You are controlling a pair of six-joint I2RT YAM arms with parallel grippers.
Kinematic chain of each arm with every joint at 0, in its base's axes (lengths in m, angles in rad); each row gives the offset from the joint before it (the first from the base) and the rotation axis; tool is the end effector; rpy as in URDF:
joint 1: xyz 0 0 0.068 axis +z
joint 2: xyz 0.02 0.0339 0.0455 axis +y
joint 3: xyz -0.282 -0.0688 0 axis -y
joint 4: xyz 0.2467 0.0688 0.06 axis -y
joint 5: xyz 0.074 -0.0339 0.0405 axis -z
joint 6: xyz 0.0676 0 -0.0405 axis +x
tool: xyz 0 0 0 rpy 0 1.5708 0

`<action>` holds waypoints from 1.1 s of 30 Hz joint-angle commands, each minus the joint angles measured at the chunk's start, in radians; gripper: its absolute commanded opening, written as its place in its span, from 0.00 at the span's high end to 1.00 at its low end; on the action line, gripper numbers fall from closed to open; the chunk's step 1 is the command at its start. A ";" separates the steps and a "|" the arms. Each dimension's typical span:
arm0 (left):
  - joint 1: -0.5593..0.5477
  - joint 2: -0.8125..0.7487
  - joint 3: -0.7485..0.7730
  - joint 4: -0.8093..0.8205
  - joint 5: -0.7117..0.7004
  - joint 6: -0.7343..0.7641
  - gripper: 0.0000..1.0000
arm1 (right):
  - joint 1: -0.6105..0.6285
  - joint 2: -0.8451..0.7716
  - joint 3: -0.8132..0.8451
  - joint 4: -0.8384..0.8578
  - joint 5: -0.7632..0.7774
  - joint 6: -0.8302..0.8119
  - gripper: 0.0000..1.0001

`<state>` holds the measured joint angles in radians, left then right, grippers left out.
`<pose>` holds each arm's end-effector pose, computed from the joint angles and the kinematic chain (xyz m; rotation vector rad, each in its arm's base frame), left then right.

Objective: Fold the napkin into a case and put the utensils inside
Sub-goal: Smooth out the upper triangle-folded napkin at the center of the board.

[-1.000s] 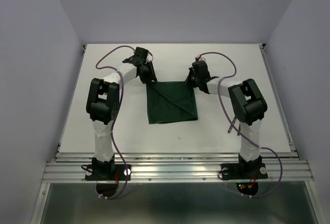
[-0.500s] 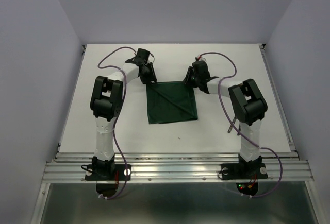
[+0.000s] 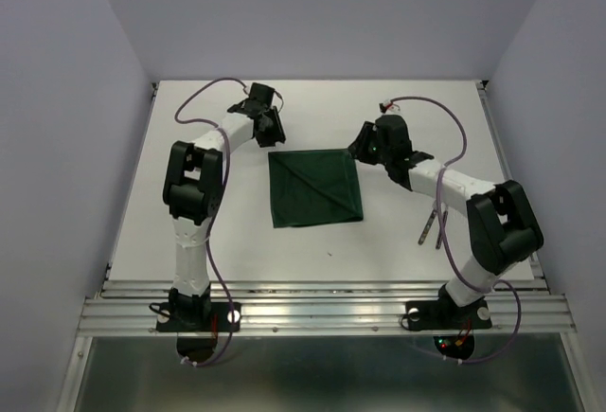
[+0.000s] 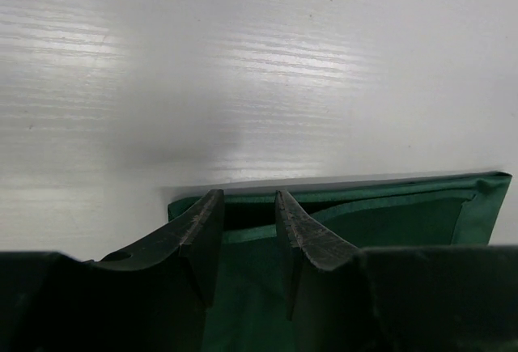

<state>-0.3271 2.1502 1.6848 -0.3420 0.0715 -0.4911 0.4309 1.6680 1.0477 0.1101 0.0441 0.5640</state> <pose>0.4905 -0.1715 0.1902 -0.1641 2.4224 -0.4673 0.3706 0.1671 0.2305 0.1691 2.1226 0.5544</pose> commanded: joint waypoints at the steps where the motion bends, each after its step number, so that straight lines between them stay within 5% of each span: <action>1: -0.001 -0.160 -0.035 0.000 -0.048 0.022 0.57 | 0.035 -0.079 -0.092 -0.056 -0.015 0.028 0.73; 2: -0.001 -0.183 -0.051 0.003 -0.042 0.017 0.57 | 0.052 -0.091 -0.107 -0.059 -0.023 0.034 0.82; 6: -0.006 -0.237 -0.147 0.012 -0.019 0.008 0.57 | 0.089 -0.120 -0.159 -0.085 -0.036 0.050 0.89; 13: -0.013 -0.270 -0.263 0.058 0.040 -0.017 0.57 | 0.112 -0.125 -0.235 -0.067 -0.061 0.079 0.89; 33: -0.016 -0.078 -0.142 0.078 0.031 -0.014 0.57 | 0.121 -0.050 -0.287 -0.030 -0.004 0.082 0.90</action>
<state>-0.3393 2.0823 1.5028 -0.2687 0.1184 -0.5106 0.5446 1.6424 0.7635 0.0772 -0.0071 0.6563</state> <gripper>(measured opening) 0.429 0.103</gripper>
